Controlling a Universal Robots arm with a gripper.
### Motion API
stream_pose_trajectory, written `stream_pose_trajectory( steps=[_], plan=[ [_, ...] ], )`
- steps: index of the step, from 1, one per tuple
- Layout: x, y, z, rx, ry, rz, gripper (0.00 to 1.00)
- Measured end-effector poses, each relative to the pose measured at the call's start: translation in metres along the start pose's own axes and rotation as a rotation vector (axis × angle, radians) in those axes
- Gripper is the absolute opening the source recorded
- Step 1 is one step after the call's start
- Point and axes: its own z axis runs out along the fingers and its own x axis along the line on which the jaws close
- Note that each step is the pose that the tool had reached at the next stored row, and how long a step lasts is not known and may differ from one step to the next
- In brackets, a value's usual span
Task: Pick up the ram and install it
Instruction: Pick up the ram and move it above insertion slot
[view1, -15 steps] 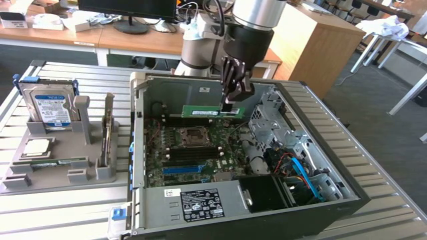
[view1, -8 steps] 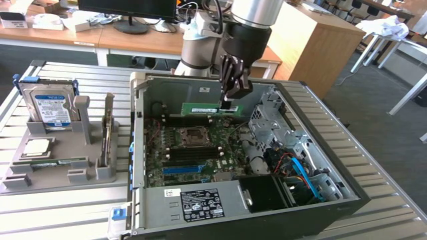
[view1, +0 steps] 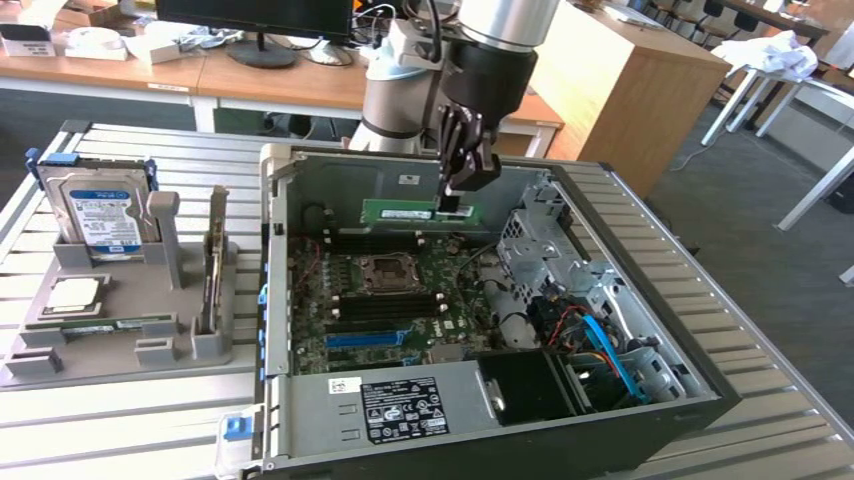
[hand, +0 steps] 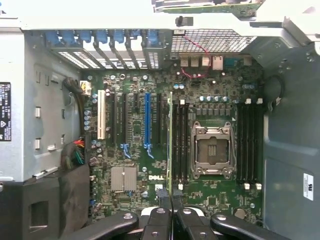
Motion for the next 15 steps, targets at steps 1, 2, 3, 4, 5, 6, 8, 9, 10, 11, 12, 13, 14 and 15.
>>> stream_pose_trajectory(
  steps=[1, 2, 3, 4, 5, 6, 8, 9, 10, 11, 12, 13, 14, 15],
  plan=[
    [-0.002, 0.0, 0.0001, 0.0001, 0.0, 0.0, 0.12],
    [-0.004, 0.0, 0.0001, 0.0001, 0.0001, 0.0, 0.12],
    [-0.005, 0.0, 0.0001, 0.0002, 0.0, 0.0, 0.12],
    [-0.006, 0.0001, 0.0001, 0.0003, 0.0, 0.0, 0.12],
    [-0.007, 0.0001, 0.0002, 0.0005, 0.0, 0.0, 0.12],
    [-0.009, 0.0001, 0.0002, 0.0006, 0.0, 0.0, 0.12],
    [-0.012, 0.0001, 0.0002, 0.0009, -0.0001, 0.0, 0.12],
    [-0.013, 0.0002, 0.0003, 0.0011, -0.0002, 0.0, 0.12],
    [-0.014, 0.0002, 0.0003, 0.0012, -0.0002, 0.0, 0.12],
    [-0.016, 0.0001, 0.0004, 0.0013, -0.0004, 0.0, 0.12],
    [-0.017, 0.0002, 0.0004, 0.0014, -0.0005, 0.0, 0.12],
    [-0.018, 0.0002, 0.0004, 0.0014, -0.0006, 0.0, 0.12],
    [-0.019, 0.0002, 0.0004, 0.0015, -0.0007, 0.001, 0.12],
    [-0.02, 0.0002, 0.0005, 0.0015, -0.0008, 0.001, 0.12]
  ],
)
